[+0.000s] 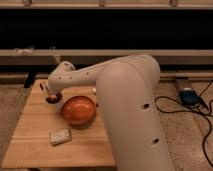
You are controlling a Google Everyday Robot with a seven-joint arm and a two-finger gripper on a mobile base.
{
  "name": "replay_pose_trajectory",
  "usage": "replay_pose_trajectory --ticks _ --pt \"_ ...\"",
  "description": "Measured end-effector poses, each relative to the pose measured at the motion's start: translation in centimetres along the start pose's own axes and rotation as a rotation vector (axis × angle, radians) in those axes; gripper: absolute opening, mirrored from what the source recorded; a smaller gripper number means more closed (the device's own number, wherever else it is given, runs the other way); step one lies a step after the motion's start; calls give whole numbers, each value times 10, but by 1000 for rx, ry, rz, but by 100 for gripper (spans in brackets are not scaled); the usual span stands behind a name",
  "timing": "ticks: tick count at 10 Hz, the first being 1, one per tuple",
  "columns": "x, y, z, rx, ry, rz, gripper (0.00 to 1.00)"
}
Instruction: Place the eraser in the ceramic cup
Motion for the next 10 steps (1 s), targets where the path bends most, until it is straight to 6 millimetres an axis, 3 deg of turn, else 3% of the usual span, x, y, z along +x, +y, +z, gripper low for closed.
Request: replay_pose_trajectory --ticks 2,3,10 --pt "6 -5 -1 9 10 24 72" --pt "8 -9 -2 15 9 33 77" --pt "12 -19 -18 30 -39 75 80"
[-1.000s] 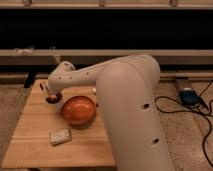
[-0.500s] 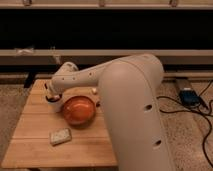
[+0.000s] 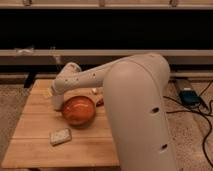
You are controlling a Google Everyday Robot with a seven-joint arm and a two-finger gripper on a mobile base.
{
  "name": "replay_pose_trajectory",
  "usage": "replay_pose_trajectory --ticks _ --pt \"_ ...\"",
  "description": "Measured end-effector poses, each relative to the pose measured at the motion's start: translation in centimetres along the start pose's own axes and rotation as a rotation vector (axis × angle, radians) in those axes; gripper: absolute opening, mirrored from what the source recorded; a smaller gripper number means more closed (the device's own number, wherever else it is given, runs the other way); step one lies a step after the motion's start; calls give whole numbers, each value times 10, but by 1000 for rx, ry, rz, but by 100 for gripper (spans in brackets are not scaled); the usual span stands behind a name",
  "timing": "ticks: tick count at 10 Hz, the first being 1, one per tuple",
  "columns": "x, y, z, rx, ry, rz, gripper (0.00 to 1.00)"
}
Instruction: Place the eraser in the ceramic cup
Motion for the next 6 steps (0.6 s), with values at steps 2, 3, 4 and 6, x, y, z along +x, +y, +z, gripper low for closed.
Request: replay_pose_trajectory --ticks 2,3,4,6 --pt "-3 0 -3 1 -22 5 80" --pt "-4 0 -5 1 -32 8 80" --pt "-6 -1 -7 -1 -47 12 80" --pt "-6 -5 -9 0 -55 16 80"
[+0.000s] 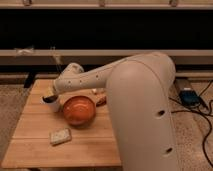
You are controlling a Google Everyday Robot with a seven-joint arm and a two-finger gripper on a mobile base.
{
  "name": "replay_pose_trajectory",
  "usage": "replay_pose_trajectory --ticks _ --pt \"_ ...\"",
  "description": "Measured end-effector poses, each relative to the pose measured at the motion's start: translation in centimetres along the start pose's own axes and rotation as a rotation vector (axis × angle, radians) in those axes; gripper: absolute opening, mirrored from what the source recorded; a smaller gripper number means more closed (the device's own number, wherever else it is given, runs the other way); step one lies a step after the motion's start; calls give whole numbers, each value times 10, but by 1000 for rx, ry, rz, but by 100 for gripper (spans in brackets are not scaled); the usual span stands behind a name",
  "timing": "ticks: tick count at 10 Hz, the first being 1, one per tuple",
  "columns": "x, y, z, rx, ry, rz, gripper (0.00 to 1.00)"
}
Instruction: Place the eraser in the ceramic cup
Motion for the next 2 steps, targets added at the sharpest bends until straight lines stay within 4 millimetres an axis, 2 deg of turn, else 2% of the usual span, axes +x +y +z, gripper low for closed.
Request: replay_pose_trajectory --ticks 2 --pt "0 2 1 -3 1 -2 80"
